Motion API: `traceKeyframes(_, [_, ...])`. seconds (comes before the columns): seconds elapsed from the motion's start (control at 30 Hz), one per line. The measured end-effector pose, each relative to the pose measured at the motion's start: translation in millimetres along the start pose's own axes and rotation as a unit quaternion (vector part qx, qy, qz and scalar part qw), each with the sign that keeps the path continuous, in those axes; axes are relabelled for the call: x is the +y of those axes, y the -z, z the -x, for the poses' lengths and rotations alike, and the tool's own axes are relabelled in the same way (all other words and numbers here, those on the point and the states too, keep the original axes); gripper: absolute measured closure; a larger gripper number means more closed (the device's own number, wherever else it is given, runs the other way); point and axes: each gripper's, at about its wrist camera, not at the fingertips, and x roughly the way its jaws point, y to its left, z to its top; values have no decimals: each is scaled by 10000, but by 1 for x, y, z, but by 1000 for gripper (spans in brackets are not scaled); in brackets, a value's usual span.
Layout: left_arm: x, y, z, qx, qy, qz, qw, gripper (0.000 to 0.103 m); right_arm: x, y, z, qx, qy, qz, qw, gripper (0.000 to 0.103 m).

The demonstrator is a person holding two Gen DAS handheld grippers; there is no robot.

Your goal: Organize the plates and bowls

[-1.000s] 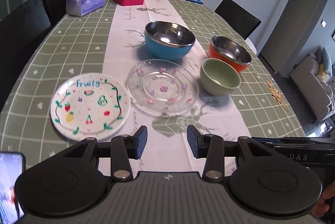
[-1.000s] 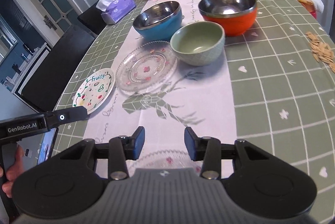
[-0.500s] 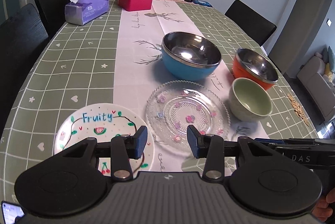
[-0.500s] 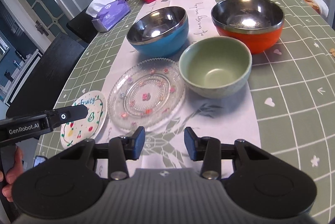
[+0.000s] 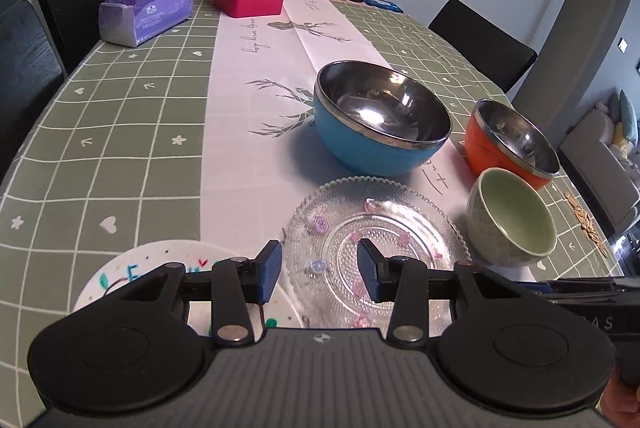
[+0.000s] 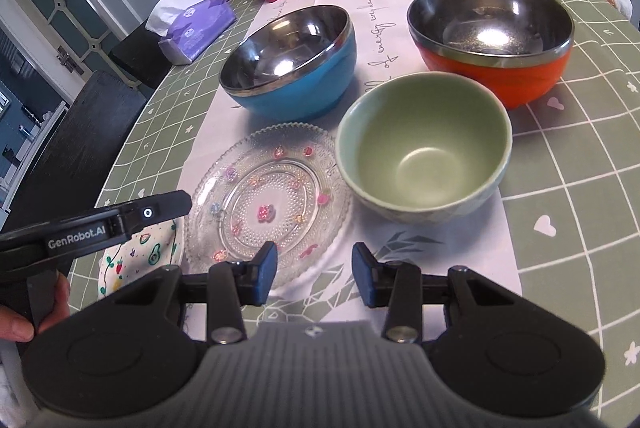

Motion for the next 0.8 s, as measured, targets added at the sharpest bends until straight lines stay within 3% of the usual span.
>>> traceKeyframes(0.23, [6, -4, -24, 162, -32, 38, 9999, 55, -7, -1, -8, 71, -36, -120, 9999, 62])
traceKeyframes(0.4, [6, -5, -35, 248, -10, 84, 9997, 63, -8, -2, -9, 32, -64, -149, 9999, 64])
traceKeyframes(0.67, [7, -3, -36, 217, -46, 119, 9997, 71, -12, -3, -10, -21, -144, -202, 9997, 76])
traceKeyframes(0.73, [7, -2, -36, 206, -61, 109, 9997, 72, -12, -3, -13, -7, -197, -158, 9997, 84])
traceKeyframes(0.8, [5, -2, -35, 200, -103, 62, 9997, 72, -13, -3, -13, -18, -207, -176, 9996, 86])
